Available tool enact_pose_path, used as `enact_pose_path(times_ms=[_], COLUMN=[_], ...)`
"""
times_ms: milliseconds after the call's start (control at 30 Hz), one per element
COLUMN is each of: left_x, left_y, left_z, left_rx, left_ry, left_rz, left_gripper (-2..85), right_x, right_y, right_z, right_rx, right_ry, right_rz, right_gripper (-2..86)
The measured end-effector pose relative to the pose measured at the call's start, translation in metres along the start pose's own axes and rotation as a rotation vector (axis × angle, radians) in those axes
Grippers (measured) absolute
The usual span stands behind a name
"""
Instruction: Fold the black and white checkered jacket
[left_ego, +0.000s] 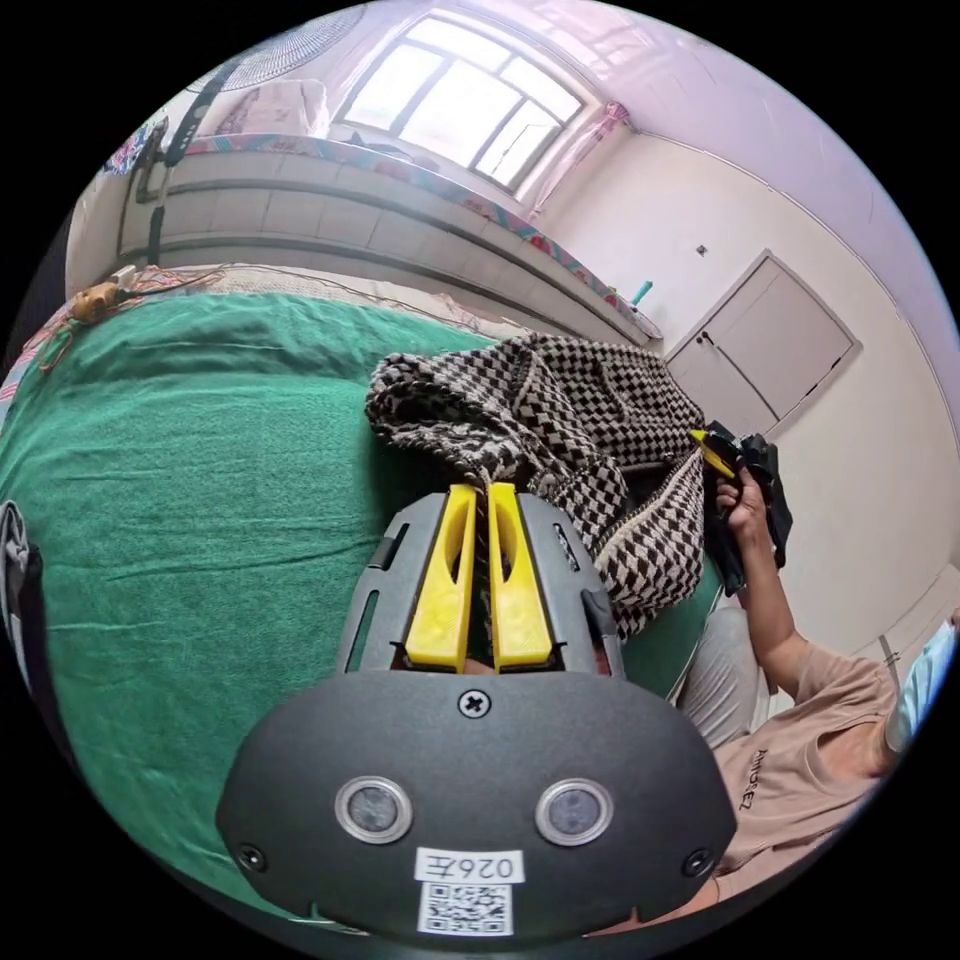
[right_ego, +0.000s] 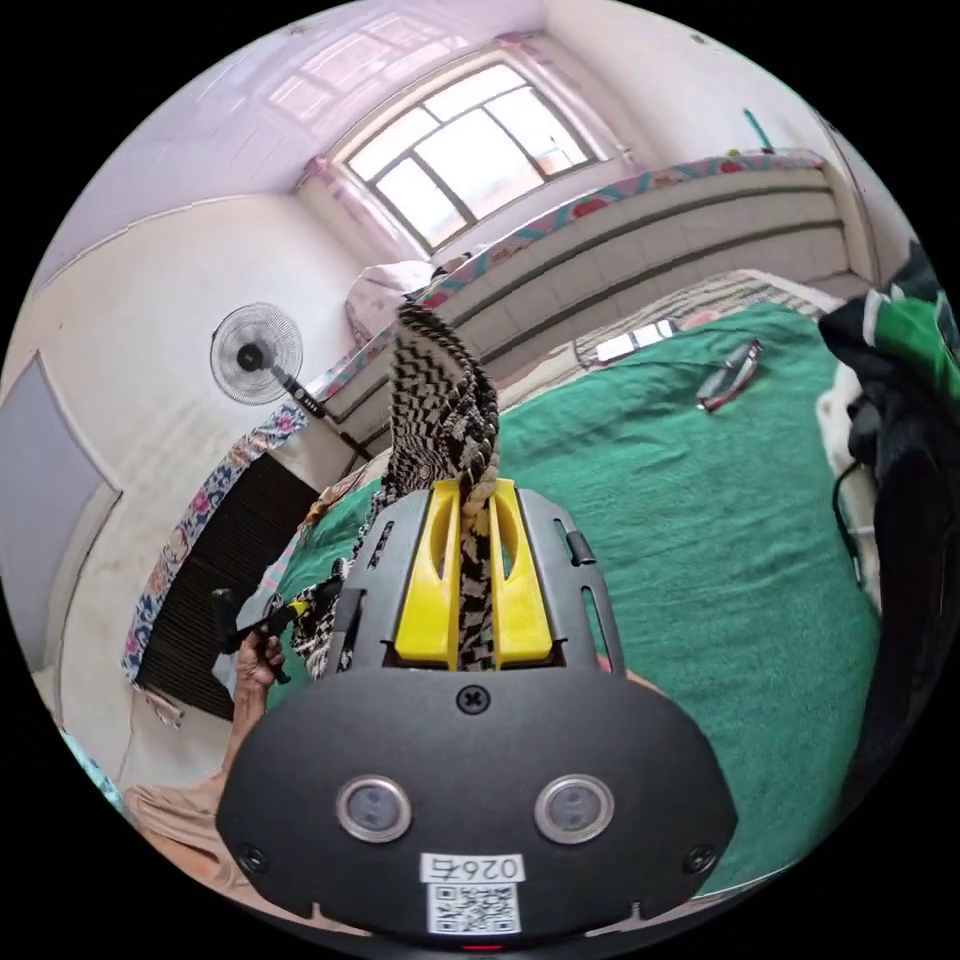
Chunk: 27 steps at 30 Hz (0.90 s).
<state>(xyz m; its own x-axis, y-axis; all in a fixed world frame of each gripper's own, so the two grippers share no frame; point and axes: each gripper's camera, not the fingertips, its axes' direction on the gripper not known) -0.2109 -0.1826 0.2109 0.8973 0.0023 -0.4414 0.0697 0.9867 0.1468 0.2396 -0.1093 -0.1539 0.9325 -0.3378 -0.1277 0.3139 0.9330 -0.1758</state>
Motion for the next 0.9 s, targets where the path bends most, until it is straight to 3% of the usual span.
enact_pose_path(times_ms=[133,267,467,667,767,833,900], left_x=[-0.005,-0.009,0.000,0.034,0.064,0.094,0.119], left_y=[0.006,0.008,0.017,0.026,0.028,0.029,0.033], left_z=[0.005,0.017,0.028,0.043,0.054,0.065,0.073], left_rx=[-0.021,-0.128,-0.200,-0.226,-0.265,-0.320,-0.353], left_ry=[0.014,0.096,0.137,0.086,-0.029,-0.263,-0.450], left_rz=[-0.027,-0.063,-0.092,-0.052,0.045,0.150,0.261], left_gripper=[2.7,8.4,16.0,18.7,17.8,11.1,3.5], right_x=[0.072,0.096,-0.025,-0.164,-0.209,-0.226,-0.234], right_y=[-0.004,-0.003,-0.018,0.049,0.098,0.133,0.135], right_z=[0.011,0.010,0.013,0.129,0.189,0.225,0.221], right_rx=[-0.090,-0.101,-0.041,-0.435,-0.653,-0.756,-0.734], right_ry=[0.000,0.023,0.004,-0.243,-0.100,0.173,0.200], right_rz=[0.244,0.316,-0.155,-0.549,-0.731,-0.956,-1.012], right_gripper=[1.3,2.5,6.1,10.4,9.8,6.3,2.6])
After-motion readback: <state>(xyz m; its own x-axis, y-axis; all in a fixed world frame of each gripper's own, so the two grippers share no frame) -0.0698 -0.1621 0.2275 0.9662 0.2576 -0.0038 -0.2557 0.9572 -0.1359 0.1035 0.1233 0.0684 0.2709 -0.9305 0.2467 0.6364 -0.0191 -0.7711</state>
